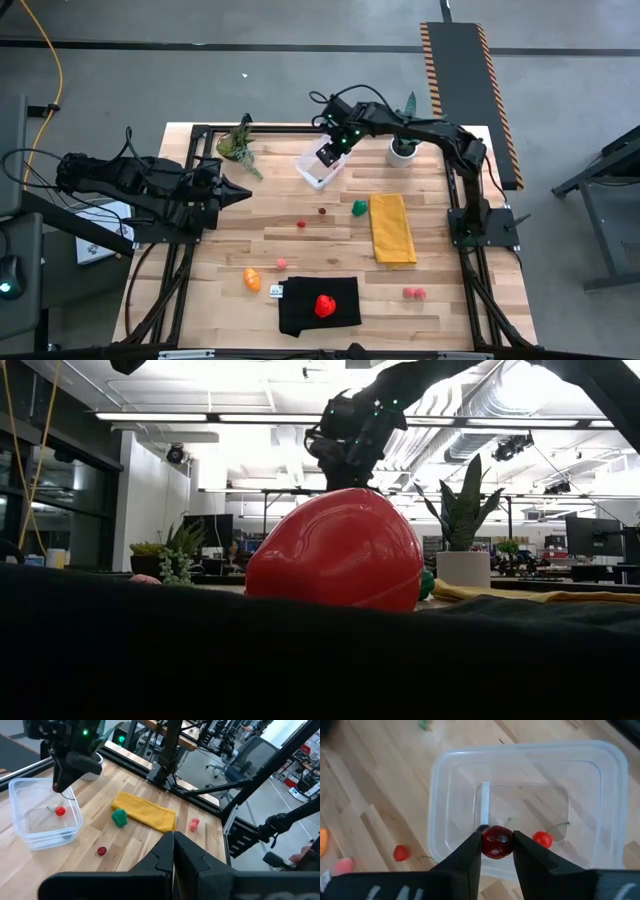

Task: Pick and placing Produce into tupperware
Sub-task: Put the bottom red cherry into the transparent bin, then put the middle pink peach into the transparent bin

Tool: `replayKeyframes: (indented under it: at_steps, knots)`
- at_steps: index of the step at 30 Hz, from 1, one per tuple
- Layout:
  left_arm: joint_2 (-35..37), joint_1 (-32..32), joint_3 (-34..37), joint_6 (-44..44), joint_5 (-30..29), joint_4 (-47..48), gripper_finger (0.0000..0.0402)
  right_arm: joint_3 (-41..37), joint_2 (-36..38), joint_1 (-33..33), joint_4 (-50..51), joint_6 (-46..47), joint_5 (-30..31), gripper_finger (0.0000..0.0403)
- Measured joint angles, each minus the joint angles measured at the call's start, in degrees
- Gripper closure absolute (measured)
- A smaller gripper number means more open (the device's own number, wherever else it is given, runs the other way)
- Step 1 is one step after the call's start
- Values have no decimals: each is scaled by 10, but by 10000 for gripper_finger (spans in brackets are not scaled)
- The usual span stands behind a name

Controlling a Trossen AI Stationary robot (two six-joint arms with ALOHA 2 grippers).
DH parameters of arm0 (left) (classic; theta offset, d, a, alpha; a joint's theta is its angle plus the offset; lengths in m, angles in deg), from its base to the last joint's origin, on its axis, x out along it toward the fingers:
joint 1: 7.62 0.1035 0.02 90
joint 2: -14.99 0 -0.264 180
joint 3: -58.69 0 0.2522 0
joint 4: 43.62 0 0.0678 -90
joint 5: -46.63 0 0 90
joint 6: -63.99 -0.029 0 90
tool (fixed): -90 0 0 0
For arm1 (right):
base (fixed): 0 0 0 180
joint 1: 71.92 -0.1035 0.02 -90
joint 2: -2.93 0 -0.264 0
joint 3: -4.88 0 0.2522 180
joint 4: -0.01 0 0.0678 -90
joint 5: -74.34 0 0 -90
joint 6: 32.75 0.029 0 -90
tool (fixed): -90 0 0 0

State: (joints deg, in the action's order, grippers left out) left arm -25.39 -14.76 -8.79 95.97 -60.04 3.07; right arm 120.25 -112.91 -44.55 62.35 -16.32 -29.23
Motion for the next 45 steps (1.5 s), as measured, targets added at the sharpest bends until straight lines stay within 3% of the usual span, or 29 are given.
replayKeyframes:
  at_steps: [17, 32, 45]
  knots:
    - [0, 0, 0, 13, -11, 2, 401, 0, -41, -2, -42, 46, 41, 316]
    - [0, 0, 0, 13, -11, 2, 401, 0, -43, -2, -64, 69, 41, 315]
    - [0, 0, 0, 13, -10, 2, 401, 0, -43, -2, -67, 62, 34, 250]
